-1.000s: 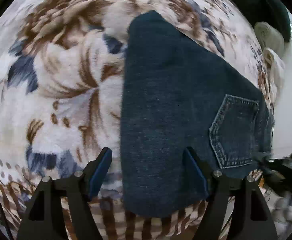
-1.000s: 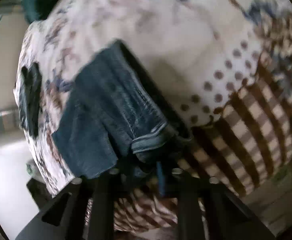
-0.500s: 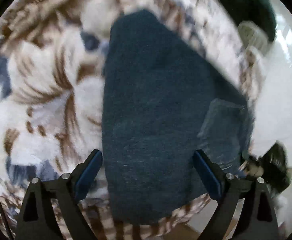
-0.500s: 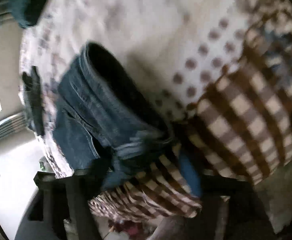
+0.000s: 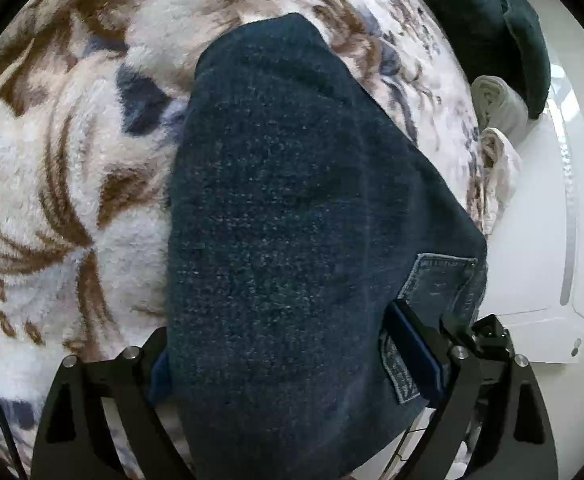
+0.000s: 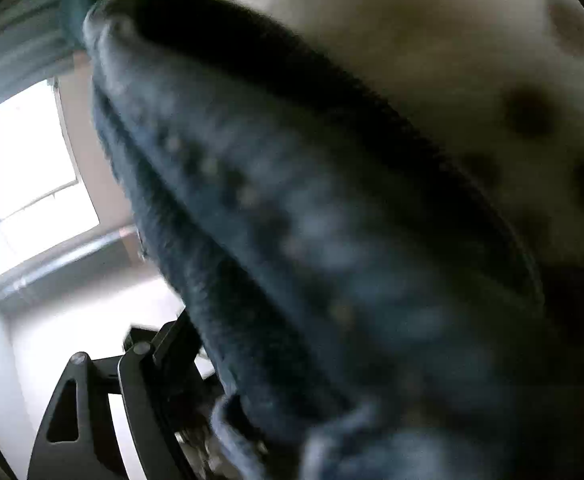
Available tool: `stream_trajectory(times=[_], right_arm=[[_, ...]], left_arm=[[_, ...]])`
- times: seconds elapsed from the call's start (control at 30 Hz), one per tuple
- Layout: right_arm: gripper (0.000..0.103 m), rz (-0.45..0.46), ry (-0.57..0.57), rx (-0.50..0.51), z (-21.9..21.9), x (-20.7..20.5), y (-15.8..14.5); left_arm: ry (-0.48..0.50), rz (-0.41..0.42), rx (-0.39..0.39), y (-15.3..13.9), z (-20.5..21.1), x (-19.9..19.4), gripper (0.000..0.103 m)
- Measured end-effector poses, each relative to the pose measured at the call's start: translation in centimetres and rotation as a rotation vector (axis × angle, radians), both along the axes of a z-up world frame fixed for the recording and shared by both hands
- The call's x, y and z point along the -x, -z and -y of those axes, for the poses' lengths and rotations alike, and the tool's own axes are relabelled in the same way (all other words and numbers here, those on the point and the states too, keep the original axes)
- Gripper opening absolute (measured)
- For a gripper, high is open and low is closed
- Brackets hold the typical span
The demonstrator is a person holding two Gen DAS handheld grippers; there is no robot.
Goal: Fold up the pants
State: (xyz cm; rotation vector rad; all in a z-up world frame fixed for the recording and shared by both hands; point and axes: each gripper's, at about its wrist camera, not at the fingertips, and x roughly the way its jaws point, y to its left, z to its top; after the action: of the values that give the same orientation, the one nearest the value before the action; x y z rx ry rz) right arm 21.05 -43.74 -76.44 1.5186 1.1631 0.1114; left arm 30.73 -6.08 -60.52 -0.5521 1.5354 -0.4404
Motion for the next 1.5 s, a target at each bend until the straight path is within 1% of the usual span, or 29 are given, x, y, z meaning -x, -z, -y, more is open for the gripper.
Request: stream_trajectory(times=[0.03, 0.1, 0.13, 0.17, 0.2, 0.23, 0.27, 0.33, 0.43, 0.5, 0.6, 0.67, 0.73, 0.8, 0.87, 0.93, 1.0, 1.03, 1.13, 1.2, 1.3, 1.37, 1.4, 1.43, 1.5], right_arm=[[0.085, 0.006, 0.007, 0.012, -0.1, 0.1, -0.2], [0.077, -0.011, 0.026, 0.073, -0.5, 0.6, -1.2], [0.067, -0.027, 0.036, 0.107, -0.7, 0.8, -1.9], [0.060, -0.047, 0.028, 0.167, -0.9, 0.7, -3.2], [0.056, -0.050, 0.028, 0.188, -1.0, 0.6, -4.0], [0.052, -0.047, 0.033, 0.203, -1.2, 0.6, -5.0], [0.049, -0.034, 0.021, 0.224, -1.4, 0.4, -6.2], [0.047, -0.022, 0.007, 0.254, -1.4, 0.2, -8.3], [0.045, 0.016, -0.025, 0.304, -0.9, 0.1, -11.8], [0.045, 0.031, -0.043, 0.316, -0.8, 0.2, -13.8], [0.045, 0.069, -0.060, 0.337, -1.1, 0.1, -17.3], [0.045, 0.094, -0.049, 0.335, -1.5, -0.5, -19.9], [0.045, 0.128, -0.045, 0.347, -2.6, -2.4, -22.5], [0.045, 0.154, -0.035, 0.346, -4.1, -4.6, -24.0], [0.045, 0.181, -0.015, 0.330, -6.6, -7.5, -25.1], [0.045, 0.204, 0.002, 0.316, -9.3, -10.8, -25.8], [0.045, 0.231, 0.017, 0.311, -12.0, -14.5, -26.6], [0.045, 0.248, 0.022, 0.310, -13.6, -16.4, -26.8], [0.045, 0.270, 0.036, 0.295, -19.3, -22.3, -26.6], [0.045, 0.285, 0.037, 0.284, -21.6, -26.4, -25.7], [0.045, 0.303, 0.014, 0.263, -24.8, -32.1, -23.8], [0.045, 0.315, -0.010, 0.262, -27.2, -37.4, -21.8], [0.045, 0.319, -0.013, 0.250, -26.7, -37.7, -20.9], [0.045, 0.318, -0.022, 0.249, -27.8, -39.6, -19.7], [0.045, 0.322, -0.049, 0.251, -29.0, -42.8, -17.2]], left_arm=[[0.002, 0.009, -0.008, -0.2, -0.1, 0.2, 0.092], [-0.010, 0.062, -0.016, -0.6, 0.4, 0.3, 0.074], [-0.014, 0.085, -0.033, -1.1, 0.3, 0.6, 0.058], [-0.017, 0.088, -0.041, -1.6, 0.2, 0.8, 0.047], [-0.025, 0.091, -0.038, -1.8, 0.2, 0.7, 0.043], [-0.041, 0.099, -0.028, -2.7, -0.1, 1.1, 0.038], [-0.044, 0.105, -0.027, -3.2, -0.2, 1.3, 0.036], [-0.041, 0.110, -0.018, -4.4, -0.2, 1.9, 0.035], [-0.044, 0.096, 0.020, -6.5, -0.1, 2.7, 0.033], [-0.034, 0.124, 0.024, -8.8, 0.6, 2.7, 0.032], [-0.024, 0.173, 0.043, -12.7, 0.3, 2.2, 0.032], [-0.021, 0.208, 0.058, -15.3, -0.3, 1.2, 0.032], [-0.024, 0.229, 0.062, -17.5, -1.3, -0.6, 0.032], [-0.028, 0.257, 0.067, -19.2, -2.8, -2.4, 0.032], [-0.026, 0.299, 0.050, -21.3, -4.7, -5.5, 0.032], [-0.025, 0.326, 0.032, -22.7, -6.5, -8.7, 0.032], [-0.024, 0.349, 0.018, -23.8, -9.3, -12.4, 0.032], [-0.025, 0.363, 0.009, -24.3, -11.3, -15.1, 0.032], [-0.022, 0.377, -0.021, -24.5, -15.5, -21.2, 0.032], [-0.031, 0.377, -0.029, -24.1, -17.7, -24.5, 0.032], [-0.037, 0.387, -0.049, -22.5, -21.6, -30.6, 0.032], [-0.045, 0.386, -0.046, -20.9, -23.1, -33.2, 0.032], [-0.049, 0.387, -0.045, -20.1, -23.8, -34.4, 0.032], [-0.046, 0.393, -0.043, -18.7, -24.8, -36.2, 0.032], [-0.044, 0.393, -0.044, -16.3, -26.0, -38.1, 0.032]])
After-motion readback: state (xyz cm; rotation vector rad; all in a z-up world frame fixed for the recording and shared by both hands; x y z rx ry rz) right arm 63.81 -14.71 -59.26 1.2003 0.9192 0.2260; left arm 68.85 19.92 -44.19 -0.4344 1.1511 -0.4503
